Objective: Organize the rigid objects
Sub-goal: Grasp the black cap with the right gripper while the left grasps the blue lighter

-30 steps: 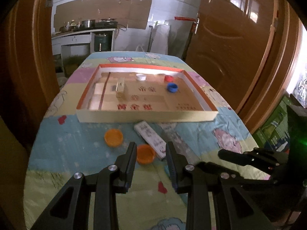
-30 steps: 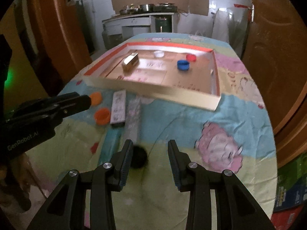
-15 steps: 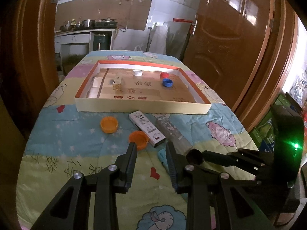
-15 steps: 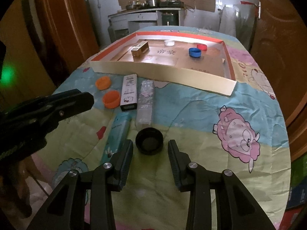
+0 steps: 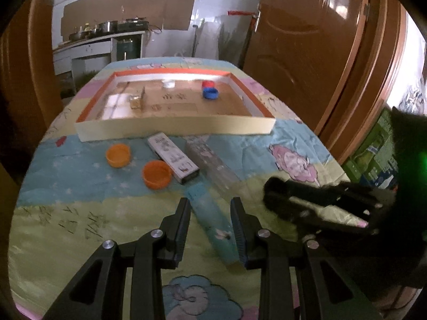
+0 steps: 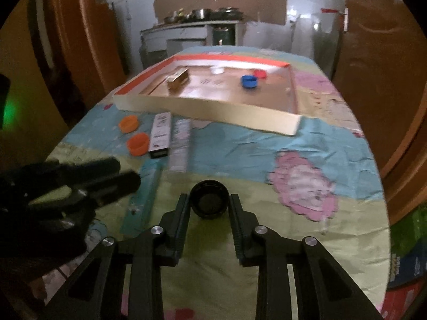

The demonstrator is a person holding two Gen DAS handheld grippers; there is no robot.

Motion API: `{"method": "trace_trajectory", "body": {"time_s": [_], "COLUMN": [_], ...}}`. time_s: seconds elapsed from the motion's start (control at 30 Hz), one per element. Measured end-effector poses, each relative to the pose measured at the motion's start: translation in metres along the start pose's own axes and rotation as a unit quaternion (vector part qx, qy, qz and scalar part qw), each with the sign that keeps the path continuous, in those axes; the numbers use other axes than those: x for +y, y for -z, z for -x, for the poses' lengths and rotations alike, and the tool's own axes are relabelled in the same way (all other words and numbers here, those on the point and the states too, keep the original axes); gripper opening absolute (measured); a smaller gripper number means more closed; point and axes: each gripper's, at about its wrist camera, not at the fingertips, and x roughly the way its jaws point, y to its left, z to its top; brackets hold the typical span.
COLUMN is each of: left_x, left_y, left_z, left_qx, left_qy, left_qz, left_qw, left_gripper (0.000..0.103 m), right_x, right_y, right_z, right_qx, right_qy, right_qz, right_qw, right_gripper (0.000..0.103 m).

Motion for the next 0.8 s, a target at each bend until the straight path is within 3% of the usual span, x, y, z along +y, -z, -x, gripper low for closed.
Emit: {"method": "trace_trajectory", "body": {"time_s": [0.37,0.5,0.8], "left_x": [-0.007,-0.006,-0.005], "left_y": [0.003,0.005,0.008], "left_z": [-0.022,-0.021,-0.014], "left_qx": [0.024,0.020,0.014], "left_qy": [-0.047,-0.034,-0.035], "left_qz": [0.029,0.025,0.015], "left_qw": [0.9982,0.9989,0.9992], "left_gripper": [0.031,0.025,0.023], "right_x": [-0.023,-0.027,-0.028], "right_y": [0.012,0.015,0.017], "right_z": [0.014,0.014,0.015], "right_qx": [-0.020,-0.021,-0.023], "right_qy": [0.001,-0.005,-0.009], "right_qz": [-0.023,-0.031,-0.033], "right_qw": [1.000,0.999,0.999], "right_gripper": [0.030,0.030,0.030]}}
